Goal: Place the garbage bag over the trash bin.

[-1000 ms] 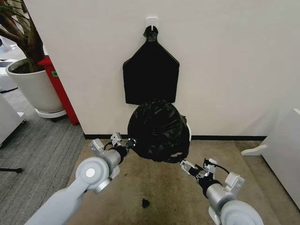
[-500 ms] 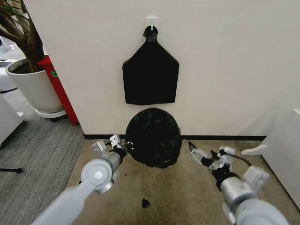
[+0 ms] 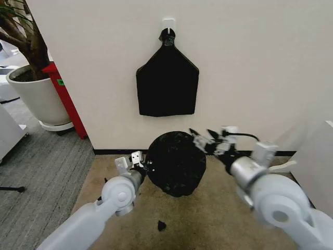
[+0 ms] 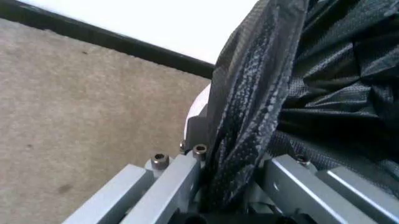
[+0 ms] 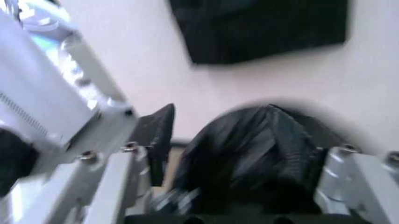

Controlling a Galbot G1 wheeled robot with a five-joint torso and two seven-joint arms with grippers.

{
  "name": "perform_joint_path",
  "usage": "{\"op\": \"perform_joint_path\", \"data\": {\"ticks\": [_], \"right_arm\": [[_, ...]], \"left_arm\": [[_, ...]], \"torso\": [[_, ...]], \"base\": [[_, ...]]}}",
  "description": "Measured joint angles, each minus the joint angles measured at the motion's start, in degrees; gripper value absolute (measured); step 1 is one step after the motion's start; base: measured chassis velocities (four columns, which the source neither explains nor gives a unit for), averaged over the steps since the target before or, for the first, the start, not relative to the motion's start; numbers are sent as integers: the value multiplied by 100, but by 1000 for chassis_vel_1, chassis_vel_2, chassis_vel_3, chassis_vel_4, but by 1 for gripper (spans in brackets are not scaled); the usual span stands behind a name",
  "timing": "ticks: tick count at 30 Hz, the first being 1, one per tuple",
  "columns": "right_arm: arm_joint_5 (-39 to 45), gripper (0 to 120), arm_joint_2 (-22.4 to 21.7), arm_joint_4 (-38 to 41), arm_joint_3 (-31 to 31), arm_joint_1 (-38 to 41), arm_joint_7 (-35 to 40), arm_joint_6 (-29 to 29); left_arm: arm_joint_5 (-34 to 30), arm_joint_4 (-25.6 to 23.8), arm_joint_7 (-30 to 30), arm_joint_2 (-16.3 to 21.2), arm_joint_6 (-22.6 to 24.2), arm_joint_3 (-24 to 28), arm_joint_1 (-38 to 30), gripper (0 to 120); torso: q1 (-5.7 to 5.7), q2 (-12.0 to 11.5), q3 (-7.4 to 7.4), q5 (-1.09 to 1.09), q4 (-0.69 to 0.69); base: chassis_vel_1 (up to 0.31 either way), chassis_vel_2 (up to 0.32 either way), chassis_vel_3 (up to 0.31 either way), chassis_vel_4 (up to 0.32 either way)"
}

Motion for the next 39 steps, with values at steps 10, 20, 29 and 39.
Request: {"op": "perform_joint_path", "data": {"ticks": [10,20,29,39], "right_arm": [[1528,11,836,-608,-716,772,2330,235],[1464,0,1457,-1550,-1205,1175,3365,676],[909,0,2075,-2713,-1401,1387,3690,927],[468,0,2359,-3173,-1425,1382,3691,995]], "left_arm": [[484,46,232,-259,-126,127,7,0],[1405,19,769,-379,-312,-20,353,0],[1986,-202,1201,-293,-466,-163,731,0],[2036,-382,1344,-251,-510,-424,1121,0]], "torso": [[0,0,-1,-1,-2],[0,0,-1,0,-1],[0,0,-1,0,-1],[0,0,-1,0,-1]], "base": [[0,0,0,0],[0,0,0,0],[0,0,0,0],[0,0,0,0]]}}
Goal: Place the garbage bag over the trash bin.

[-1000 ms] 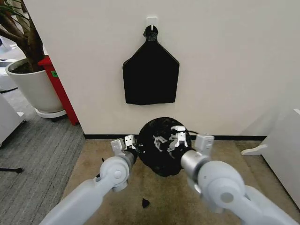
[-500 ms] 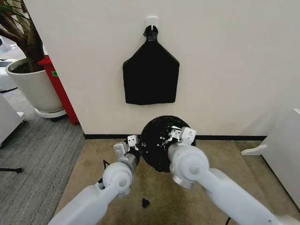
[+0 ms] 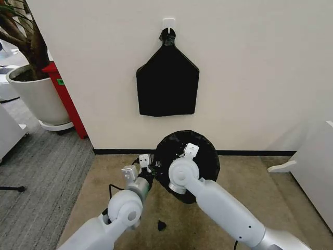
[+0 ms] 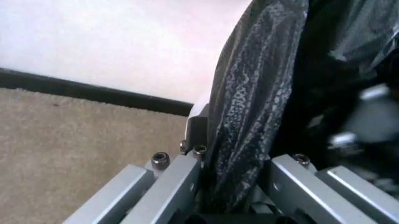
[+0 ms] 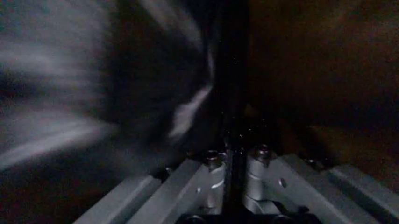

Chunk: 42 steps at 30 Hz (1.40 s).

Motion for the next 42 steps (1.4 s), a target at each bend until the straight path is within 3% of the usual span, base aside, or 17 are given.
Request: {"op": "perform_joint_path", "data": {"ticks": [8,20,26,30,42], "right_arm": [[403,0,-92,588,-290,40,240,80],[4,0,93,-346,-263,-184,-58,-115],[299,0,-123,352,-443,43,154,-45],[351,0,-149,405,-451,162,172,-34],[-43,0,98,-976,84,144,-251,-233]], "left_arm": [[6,25,2,-13,-22,-62,28,0],[-171,-101,-44,19,-22,-103,-55,0],[-193,-103,-52,13,-20,-128,-87,0],[-191,-114,-51,-6,-19,-128,-62,0],[-197,-287,-15,107,-17,-181,23,0]], "torso": [[0,0,0,-1,0],[0,0,0,0,-1],[0,0,0,1,0],[0,0,0,0,-1],[0,0,0,1,-1]], "base": [[0,0,0,0],[0,0,0,0],[0,0,0,0],[0,0,0,0],[0,0,0,0]]}}
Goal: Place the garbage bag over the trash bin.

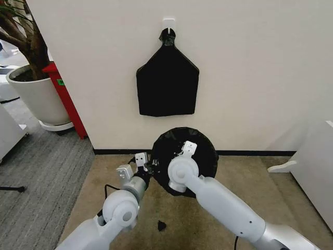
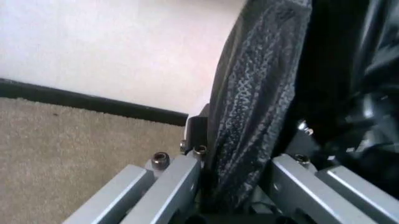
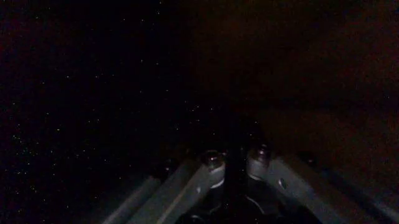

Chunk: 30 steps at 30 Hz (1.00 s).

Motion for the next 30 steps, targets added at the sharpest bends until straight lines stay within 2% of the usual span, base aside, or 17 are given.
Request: {"op": "perform_joint_path", "data": {"ticks": [3,12,24,30], "right_arm": [[-105,0,18,-118,69,-22,-101,-5],[100,0,76,507,-302,62,29,113],[-50,0,663,-503,26,275,-304,108],[-86,0,684,-393,36,220,-333,131]], "left_arm": [[-1,-4,15,12,1,-14,9,0],[1,2,30,-18,0,-14,48,0],[25,-159,115,73,-2,-34,252,0],[23,-156,133,78,-11,-65,270,0]], "torso": [[0,0,0,0,0],[0,0,0,-1,0],[0,1,0,-1,1],[0,1,0,-1,0]], "base": [[0,0,0,0],[0,0,0,0],[0,0,0,0],[0,0,0,0]]}}
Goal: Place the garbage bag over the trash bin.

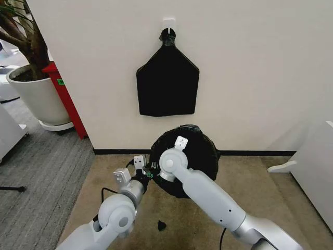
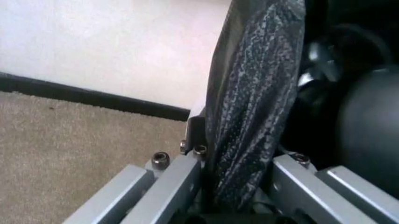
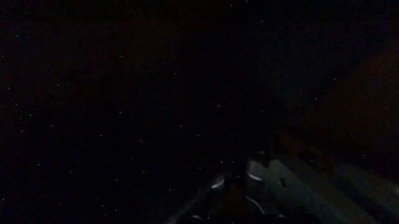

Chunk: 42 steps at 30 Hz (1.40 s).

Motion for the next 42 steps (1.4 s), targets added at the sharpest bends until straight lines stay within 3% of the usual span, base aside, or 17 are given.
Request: {"op": "perform_joint_path", "data": {"ticks": [14,24,27,33,42], "right_arm": [[103,0,-210,323,23,-203,137,61],[2,0,-46,-369,496,-243,-229,11],[-1,0,-48,-230,458,-271,-180,16],[250,0,-411,517,174,-313,238,98],[178,0,-589,81,376,-327,-32,-5]], "left_arm": [[-39,43,11,-6,-20,-29,-57,0],[-49,19,29,4,-24,-21,-70,0],[-50,18,32,6,-25,-21,-73,0],[-84,70,33,-30,-30,-23,-142,0],[-91,39,33,-50,-36,-24,-129,0]], "torso": [[0,0,0,0,0],[0,0,0,1,0],[0,0,0,0,0],[0,0,0,0,0],[0,0,0,1,0]], "base": [[0,0,0,0],[0,0,0,0],[0,0,0,0],[0,0,0,0],[0,0,0,0]]}}
